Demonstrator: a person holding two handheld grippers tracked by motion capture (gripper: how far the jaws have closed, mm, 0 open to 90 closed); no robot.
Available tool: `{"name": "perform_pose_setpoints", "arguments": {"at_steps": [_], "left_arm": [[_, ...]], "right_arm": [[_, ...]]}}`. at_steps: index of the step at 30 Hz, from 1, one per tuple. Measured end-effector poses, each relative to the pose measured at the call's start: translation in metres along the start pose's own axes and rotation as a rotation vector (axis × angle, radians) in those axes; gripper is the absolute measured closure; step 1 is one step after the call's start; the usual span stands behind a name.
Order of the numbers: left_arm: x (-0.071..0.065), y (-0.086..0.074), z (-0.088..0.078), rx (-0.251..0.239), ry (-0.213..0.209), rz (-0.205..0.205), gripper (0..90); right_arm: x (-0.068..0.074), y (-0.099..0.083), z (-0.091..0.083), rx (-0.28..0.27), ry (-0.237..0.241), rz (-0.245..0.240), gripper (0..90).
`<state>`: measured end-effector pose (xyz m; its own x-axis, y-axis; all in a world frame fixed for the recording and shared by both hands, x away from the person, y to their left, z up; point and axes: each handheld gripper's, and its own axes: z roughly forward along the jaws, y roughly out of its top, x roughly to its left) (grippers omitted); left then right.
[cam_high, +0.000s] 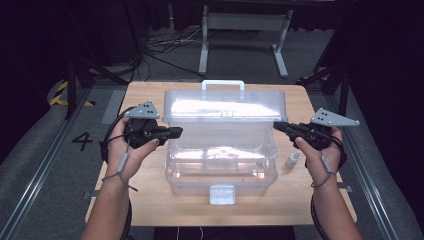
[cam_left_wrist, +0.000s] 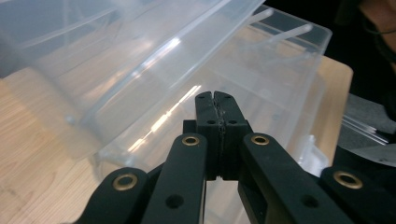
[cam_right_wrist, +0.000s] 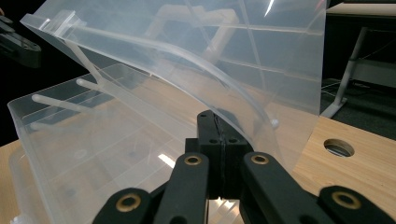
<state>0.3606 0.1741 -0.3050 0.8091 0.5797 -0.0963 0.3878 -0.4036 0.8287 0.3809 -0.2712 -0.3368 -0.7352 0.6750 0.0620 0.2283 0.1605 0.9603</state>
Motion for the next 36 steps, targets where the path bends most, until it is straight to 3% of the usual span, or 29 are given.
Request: {"name": "perform_pose_setpoints", "arguments": {"at_steps": [8,14,27,33,36], "left_arm": [[0.007,-0.006,0.002,-0.044,0.108,-0.026,89.9],[0.011,-0.011,0.006,-0.089,0.140,-0.049,89.9],[0.014,-0.010,0.006,-0.106,0.140,-0.051,89.9],[0.016,-0.008,0.006,-0.101,0.135,-0.044,89.9],[0.018,-0.007,0.005,-0.099,0.131,-0.039,89.9]], "right_arm": [[0.000,-0.001,-0.002,0.003,0.004,-0.002,90.0],[0.002,-0.001,-0.002,0.008,0.004,-0.008,90.0],[0.005,0.000,-0.006,0.004,0.011,-0.012,90.0],[0.014,0.002,-0.012,0.039,0.015,-0.051,86.2],[0.020,0.004,-0.020,0.039,-0.008,-0.063,81.1]]}}
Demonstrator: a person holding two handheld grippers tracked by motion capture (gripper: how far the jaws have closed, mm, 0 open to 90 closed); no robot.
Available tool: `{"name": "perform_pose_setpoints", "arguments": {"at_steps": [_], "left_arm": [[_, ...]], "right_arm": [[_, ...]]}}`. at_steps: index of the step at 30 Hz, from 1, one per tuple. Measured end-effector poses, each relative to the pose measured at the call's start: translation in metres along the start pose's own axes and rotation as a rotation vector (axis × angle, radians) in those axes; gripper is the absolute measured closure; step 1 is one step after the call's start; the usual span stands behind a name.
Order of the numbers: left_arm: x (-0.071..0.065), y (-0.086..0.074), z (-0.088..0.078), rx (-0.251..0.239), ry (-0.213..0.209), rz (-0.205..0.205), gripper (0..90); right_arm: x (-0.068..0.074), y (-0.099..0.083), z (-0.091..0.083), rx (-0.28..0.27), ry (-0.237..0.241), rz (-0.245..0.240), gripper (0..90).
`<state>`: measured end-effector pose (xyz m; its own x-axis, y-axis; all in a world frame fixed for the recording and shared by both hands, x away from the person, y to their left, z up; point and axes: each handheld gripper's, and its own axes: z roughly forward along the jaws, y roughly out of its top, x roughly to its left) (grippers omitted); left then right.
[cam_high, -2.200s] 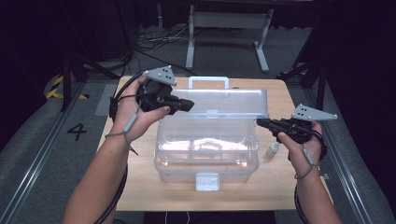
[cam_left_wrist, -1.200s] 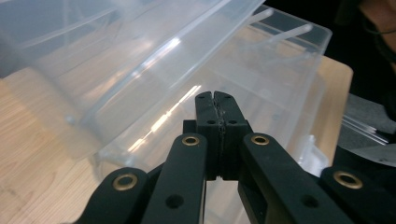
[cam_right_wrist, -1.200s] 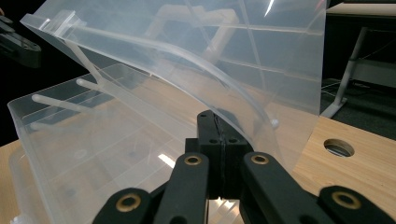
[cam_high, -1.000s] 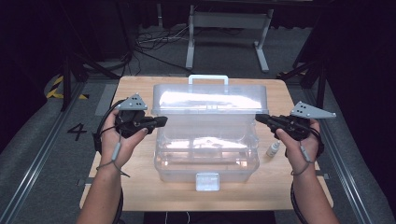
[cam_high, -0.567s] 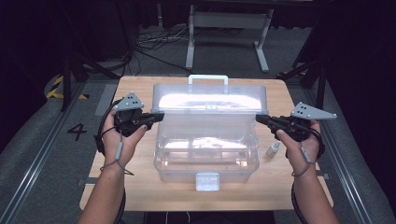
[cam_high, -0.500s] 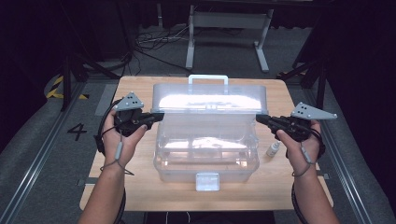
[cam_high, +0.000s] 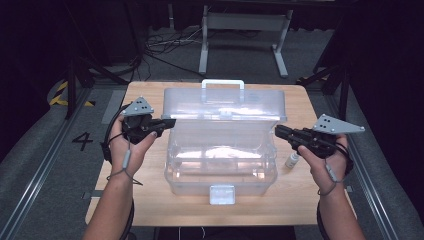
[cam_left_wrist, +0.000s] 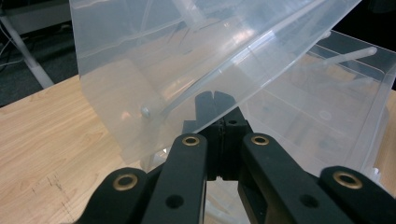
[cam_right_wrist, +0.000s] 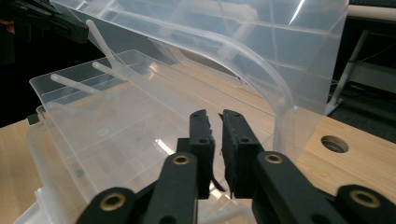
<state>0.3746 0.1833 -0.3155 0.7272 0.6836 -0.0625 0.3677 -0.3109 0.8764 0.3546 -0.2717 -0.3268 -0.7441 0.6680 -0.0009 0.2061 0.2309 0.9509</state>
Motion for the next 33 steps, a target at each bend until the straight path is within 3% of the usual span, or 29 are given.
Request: {"name": "perform_pose_setpoints", "arguments": {"at_steps": [9,14,18,24,33], "left_arm": [[0.002,0.002,0.001,0.001,-0.001,0.007,89.9],[0.002,0.003,0.001,0.002,-0.003,0.007,90.0],[0.003,0.003,0.000,0.003,-0.006,0.006,89.9],[0.002,0.003,0.001,0.004,-0.004,0.006,89.9],[0.003,0.003,0.000,0.003,-0.012,0.009,90.0]], "right_arm": [[0.010,0.005,-0.017,0.039,-0.076,-0.018,67.8],[0.009,0.005,-0.018,0.026,-0.138,-0.011,58.4],[0.003,0.004,-0.011,0.009,-0.193,0.010,48.8],[-0.004,0.007,0.004,-0.007,-0.230,0.014,46.0],[-0.003,0.018,0.032,-0.033,-0.289,-0.041,45.8]]}}
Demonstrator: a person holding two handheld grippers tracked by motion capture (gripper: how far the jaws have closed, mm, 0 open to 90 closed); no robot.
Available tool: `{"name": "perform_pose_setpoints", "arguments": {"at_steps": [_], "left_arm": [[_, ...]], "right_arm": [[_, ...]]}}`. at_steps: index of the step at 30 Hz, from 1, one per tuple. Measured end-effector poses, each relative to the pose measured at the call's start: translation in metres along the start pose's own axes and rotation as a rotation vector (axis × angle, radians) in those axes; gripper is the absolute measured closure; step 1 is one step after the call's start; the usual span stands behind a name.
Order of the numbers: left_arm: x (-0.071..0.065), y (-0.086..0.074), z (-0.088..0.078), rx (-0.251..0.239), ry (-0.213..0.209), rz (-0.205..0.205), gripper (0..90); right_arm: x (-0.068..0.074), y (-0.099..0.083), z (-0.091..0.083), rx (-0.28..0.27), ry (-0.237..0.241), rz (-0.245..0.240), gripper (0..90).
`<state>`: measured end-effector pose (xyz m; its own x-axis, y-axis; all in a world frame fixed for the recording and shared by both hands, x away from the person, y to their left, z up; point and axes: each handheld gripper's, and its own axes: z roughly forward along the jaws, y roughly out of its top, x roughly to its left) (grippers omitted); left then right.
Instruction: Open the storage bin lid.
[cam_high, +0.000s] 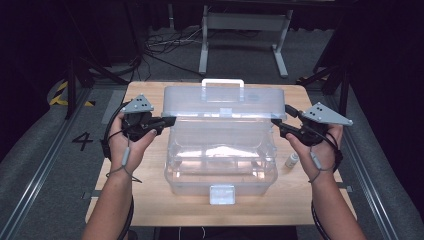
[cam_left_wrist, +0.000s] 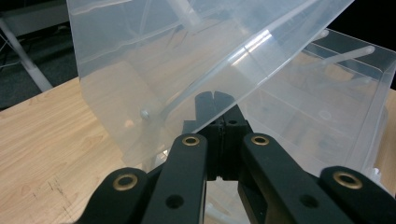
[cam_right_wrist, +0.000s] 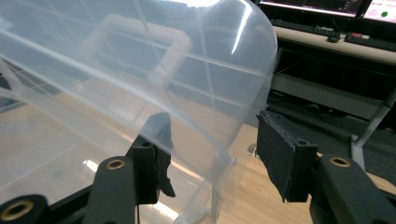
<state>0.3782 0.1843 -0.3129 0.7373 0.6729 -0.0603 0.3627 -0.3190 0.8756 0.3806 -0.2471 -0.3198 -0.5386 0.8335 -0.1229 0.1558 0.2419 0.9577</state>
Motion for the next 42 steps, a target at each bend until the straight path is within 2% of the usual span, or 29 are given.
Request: {"name": "perform_pose_setpoints", "arguments": {"at_steps": [6,10,13,14,18,26,37,42], "left_arm": [[0.000,0.000,0.000,0.000,-0.006,-0.001,90.0],[0.000,0.000,0.000,0.001,-0.007,0.002,89.9],[-0.001,0.000,0.000,0.000,-0.004,0.005,89.8],[-0.001,0.000,0.000,0.000,-0.004,0.005,89.7],[0.000,-0.001,0.000,0.003,-0.026,0.006,88.0],[-0.003,-0.002,-0.005,0.002,-0.036,0.026,86.0],[-0.007,-0.007,-0.017,0.025,-0.054,0.038,84.3],[-0.016,-0.007,-0.025,0.035,-0.088,0.059,83.3]], "right_arm": [[0.002,0.001,0.009,-0.007,-0.040,-0.011,46.5],[0.003,0.001,0.009,-0.025,-0.062,-0.009,54.4],[0.003,0.001,0.006,-0.034,-0.098,-0.034,62.5],[0.003,0.001,0.006,-0.034,-0.098,-0.034,62.5],[0.002,0.001,0.004,-0.028,-0.127,-0.036,73.8],[-0.002,0.005,0.008,-0.011,-0.122,0.011,74.8],[-0.008,0.011,0.014,0.005,-0.111,0.035,74.9],[-0.011,0.014,0.017,0.014,-0.103,0.045,74.8]]}}
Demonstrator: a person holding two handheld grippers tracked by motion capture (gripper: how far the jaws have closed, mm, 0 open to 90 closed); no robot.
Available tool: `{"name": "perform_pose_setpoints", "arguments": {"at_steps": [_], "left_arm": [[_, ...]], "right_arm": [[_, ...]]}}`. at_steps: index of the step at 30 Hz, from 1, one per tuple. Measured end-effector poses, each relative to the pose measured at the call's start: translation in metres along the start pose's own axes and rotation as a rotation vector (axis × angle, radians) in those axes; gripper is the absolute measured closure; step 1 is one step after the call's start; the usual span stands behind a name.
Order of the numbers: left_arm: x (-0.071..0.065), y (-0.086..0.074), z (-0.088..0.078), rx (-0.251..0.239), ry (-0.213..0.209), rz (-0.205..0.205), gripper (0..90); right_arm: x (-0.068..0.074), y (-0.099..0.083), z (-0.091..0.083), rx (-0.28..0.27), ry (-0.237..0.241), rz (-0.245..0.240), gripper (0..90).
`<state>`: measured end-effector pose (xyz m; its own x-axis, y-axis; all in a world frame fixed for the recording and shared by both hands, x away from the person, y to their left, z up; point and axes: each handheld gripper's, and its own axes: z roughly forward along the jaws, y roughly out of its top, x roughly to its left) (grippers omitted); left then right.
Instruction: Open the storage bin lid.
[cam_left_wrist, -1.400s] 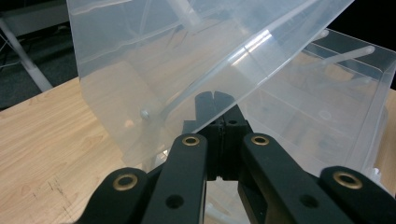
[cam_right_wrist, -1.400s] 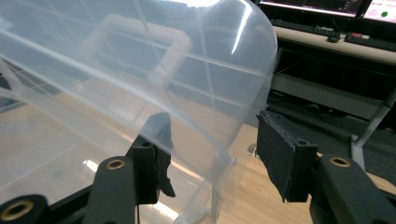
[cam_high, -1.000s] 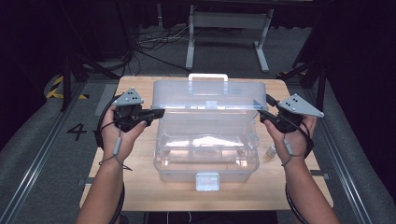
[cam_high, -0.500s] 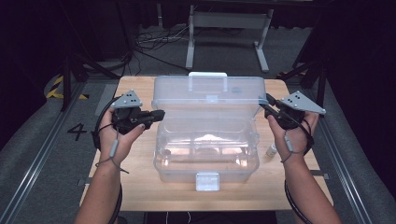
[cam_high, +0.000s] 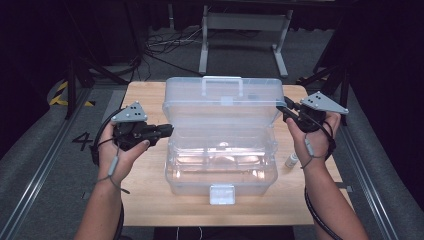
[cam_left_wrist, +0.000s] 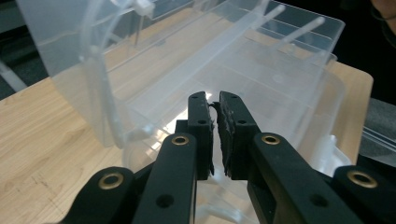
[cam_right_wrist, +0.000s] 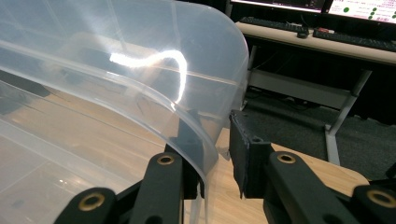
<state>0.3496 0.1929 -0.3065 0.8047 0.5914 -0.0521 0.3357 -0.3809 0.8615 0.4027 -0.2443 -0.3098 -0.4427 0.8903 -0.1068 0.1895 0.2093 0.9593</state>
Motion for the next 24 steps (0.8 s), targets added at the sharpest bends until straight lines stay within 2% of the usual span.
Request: {"name": "perform_pose_setpoints", "arguments": {"at_steps": [3,11,17,18,24], "left_arm": [[-0.008,0.000,-0.002,-0.006,-0.040,0.010,83.4],[-0.029,0.000,0.006,0.065,-0.120,0.057,82.8],[-0.044,0.000,0.025,0.133,-0.187,0.104,81.6],[-0.044,0.000,0.025,0.133,-0.187,0.104,81.4],[-0.058,0.000,0.046,0.214,-0.249,0.172,80.6]], "right_arm": [[-0.002,0.002,0.002,0.008,0.005,0.005,74.8],[-0.006,0.006,0.008,0.020,0.016,0.022,74.7],[-0.008,0.008,0.010,0.028,0.025,0.025,74.6],[-0.008,0.008,0.010,0.028,0.025,0.025,74.6],[-0.010,0.009,0.012,0.036,0.030,0.029,74.5]]}}
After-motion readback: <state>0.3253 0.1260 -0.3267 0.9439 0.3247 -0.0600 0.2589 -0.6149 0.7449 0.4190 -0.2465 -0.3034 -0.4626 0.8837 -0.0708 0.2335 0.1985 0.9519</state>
